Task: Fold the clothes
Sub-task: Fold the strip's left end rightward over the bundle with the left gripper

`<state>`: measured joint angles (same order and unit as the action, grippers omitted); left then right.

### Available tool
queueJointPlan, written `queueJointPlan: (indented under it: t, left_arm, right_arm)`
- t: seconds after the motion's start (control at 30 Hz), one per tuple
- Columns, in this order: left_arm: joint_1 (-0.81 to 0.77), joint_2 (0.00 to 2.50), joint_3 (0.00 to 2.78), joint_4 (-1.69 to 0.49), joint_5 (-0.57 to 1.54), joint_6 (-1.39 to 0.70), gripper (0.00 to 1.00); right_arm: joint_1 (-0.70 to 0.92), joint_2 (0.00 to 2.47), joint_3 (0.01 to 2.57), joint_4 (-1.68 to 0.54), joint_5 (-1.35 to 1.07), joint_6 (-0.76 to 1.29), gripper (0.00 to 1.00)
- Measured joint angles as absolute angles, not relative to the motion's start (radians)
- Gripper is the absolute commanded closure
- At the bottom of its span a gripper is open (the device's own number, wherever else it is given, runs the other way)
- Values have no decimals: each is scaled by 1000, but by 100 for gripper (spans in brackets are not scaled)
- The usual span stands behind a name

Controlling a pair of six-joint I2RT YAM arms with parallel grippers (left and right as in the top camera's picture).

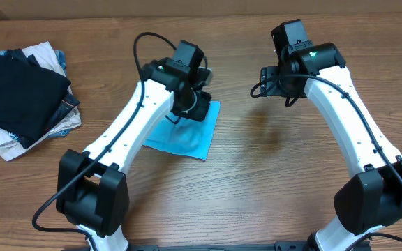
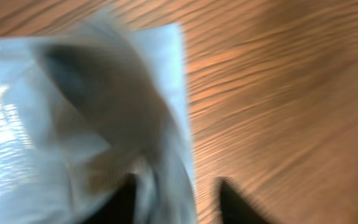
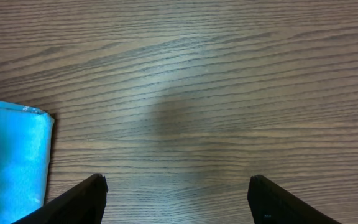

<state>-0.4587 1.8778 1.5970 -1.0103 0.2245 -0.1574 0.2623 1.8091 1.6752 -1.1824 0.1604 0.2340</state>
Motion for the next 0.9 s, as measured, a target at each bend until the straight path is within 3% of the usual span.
queueJointPlan:
  t: [0.27, 0.6, 0.73, 0.9]
  left_arm:
    - [-515, 1878, 1596, -1010, 279, -142, 20]
    - [-413, 1878, 1596, -1041, 102, -127, 19]
    - [-329, 1878, 1596, -1016, 42, -124, 33]
    - [-226, 1878, 1596, -947, 13, -119, 49]
  right_arm:
    - [263, 1809, 1675, -1182, 160, 234, 24]
    - [263, 1809, 1675, -1182, 81, 206, 23]
    - [262, 1809, 1675, -1183, 15, 178, 25]
    - [263, 1809, 1674, -1186, -159, 149, 35]
